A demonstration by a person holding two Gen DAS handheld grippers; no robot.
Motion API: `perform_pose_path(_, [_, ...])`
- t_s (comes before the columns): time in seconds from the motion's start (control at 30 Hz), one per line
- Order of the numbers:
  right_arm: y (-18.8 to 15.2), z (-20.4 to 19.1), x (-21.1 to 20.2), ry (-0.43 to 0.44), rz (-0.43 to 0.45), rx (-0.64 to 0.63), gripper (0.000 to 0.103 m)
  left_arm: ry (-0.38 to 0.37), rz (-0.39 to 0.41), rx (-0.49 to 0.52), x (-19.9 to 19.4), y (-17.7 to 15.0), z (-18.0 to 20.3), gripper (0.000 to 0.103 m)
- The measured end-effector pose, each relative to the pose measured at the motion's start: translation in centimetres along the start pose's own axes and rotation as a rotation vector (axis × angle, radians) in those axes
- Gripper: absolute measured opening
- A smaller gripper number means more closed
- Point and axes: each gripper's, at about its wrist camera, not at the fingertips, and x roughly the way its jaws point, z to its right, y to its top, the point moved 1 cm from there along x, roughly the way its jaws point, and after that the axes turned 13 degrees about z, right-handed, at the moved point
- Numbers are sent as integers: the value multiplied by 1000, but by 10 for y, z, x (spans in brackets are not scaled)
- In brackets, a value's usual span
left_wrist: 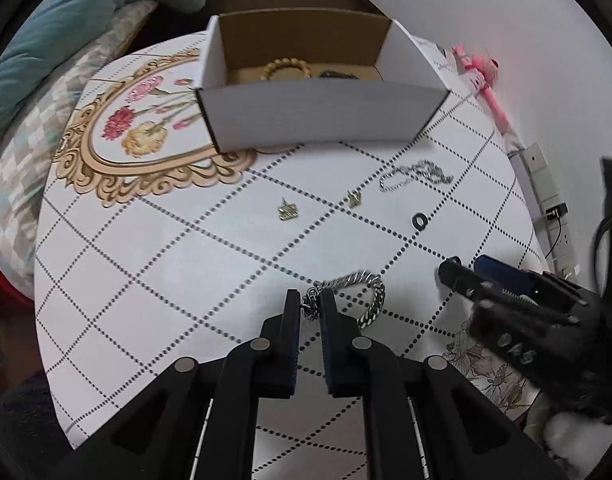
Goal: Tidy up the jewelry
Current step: 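Grasp the heart-shaped chain with the left tool while the right tool grasps a black ring, then carry the chain and ring into the white box and open both tools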
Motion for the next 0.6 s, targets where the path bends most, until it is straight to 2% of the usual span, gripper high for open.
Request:
perform_pose_path(0.03, [-1, -5, 0, -20, 6, -27, 45, -3, 3, -7, -3, 1, -3, 7])
perform_pose_path(0.07, [-2, -8, 1, -38, 9, -46, 39, -6, 7, -9, -7, 3, -6, 7])
perform_pose_path(0.1, [-3, -11, 1, -52, 16, -67, 31, -4, 17, -9, -11, 4, -7, 7])
perform_pose_path(0.13, [-4, -14, 1, -74, 21, -84, 15, -6, 21, -8, -11, 8, -7, 7])
perform_pose_path(0.17, [-4, -14, 1, -83, 25, -88, 12, -10, 25, -9, -12, 12, -5, 7])
perform_pose_path(0.3, [-4, -11, -2, -66, 22, -57, 10, -32, 51, -19, -24, 22, -2, 7])
perform_pose_path(0.33, [-4, -11, -4, -60, 25, -50, 0, -35, 59, -21, -26, 25, 0, 7])
perform_pose_path(0.6, [14, -2, -34, 25, 80, 27, 0, -77, 140, -32, -58, 54, 4, 7])
